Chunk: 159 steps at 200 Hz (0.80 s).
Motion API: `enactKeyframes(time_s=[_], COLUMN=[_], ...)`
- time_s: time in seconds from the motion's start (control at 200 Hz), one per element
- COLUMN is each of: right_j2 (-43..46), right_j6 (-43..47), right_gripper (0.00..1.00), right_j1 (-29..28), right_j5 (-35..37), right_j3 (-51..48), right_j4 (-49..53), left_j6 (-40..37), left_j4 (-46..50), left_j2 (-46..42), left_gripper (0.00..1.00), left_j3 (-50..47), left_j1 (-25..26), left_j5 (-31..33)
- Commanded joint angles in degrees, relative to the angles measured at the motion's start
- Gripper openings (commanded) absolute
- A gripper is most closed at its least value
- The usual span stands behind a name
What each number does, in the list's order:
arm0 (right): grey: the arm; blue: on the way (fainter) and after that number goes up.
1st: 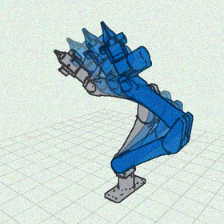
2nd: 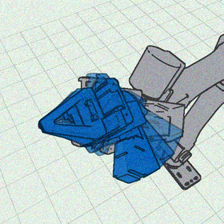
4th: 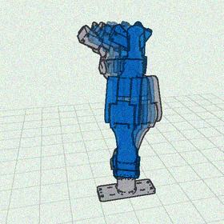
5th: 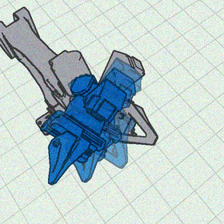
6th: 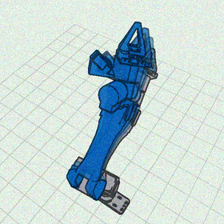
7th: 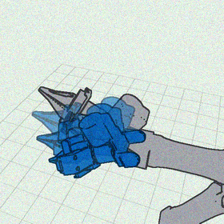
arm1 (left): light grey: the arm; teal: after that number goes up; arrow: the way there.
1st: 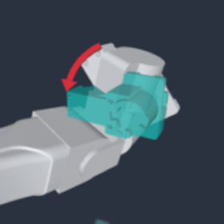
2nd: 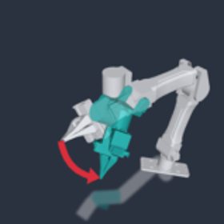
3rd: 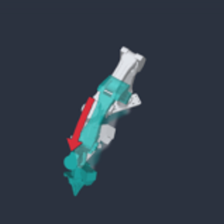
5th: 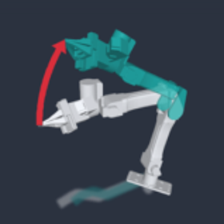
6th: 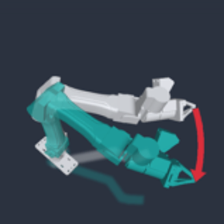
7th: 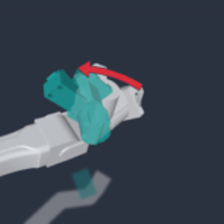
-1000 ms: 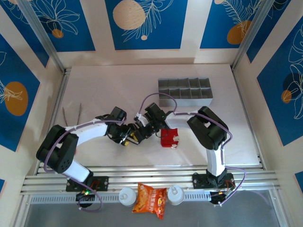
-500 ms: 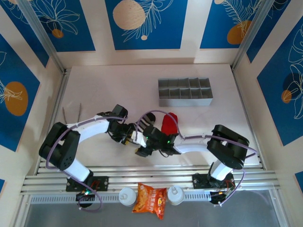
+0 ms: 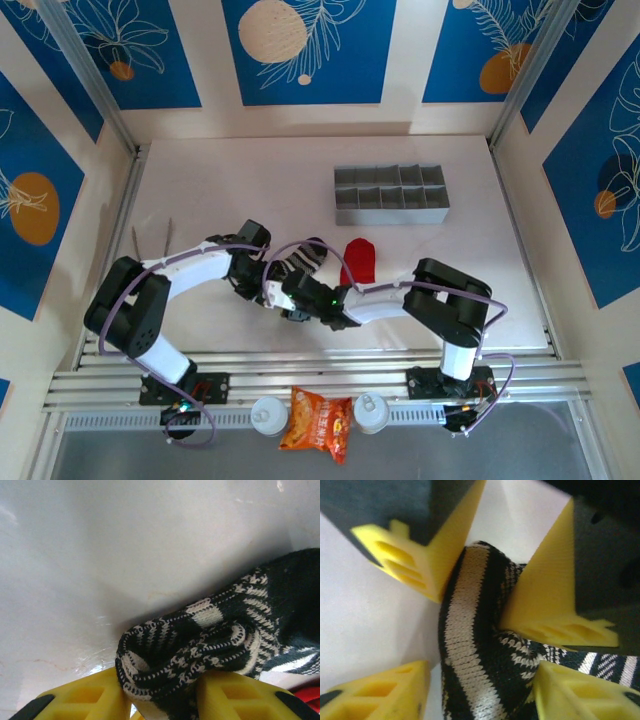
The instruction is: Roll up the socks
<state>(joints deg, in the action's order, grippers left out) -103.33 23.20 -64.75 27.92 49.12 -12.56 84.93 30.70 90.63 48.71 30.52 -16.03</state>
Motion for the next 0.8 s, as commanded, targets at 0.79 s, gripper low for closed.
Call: enactKeyframes(time_s=[0.79], right_j2=[0.8], right_j6=[-1.0], right_gripper=[0.68], right_j1=[2.2], right_j5=[-6.8], right_j3=[0.8], right_j4=[-1.5], left_j6=[-2.4], left_j4=[7.1], left_j2=[3.6], left_gripper=[0.35], left_j3=[2.6], left_j1=[0.0], left_j5=[1.4])
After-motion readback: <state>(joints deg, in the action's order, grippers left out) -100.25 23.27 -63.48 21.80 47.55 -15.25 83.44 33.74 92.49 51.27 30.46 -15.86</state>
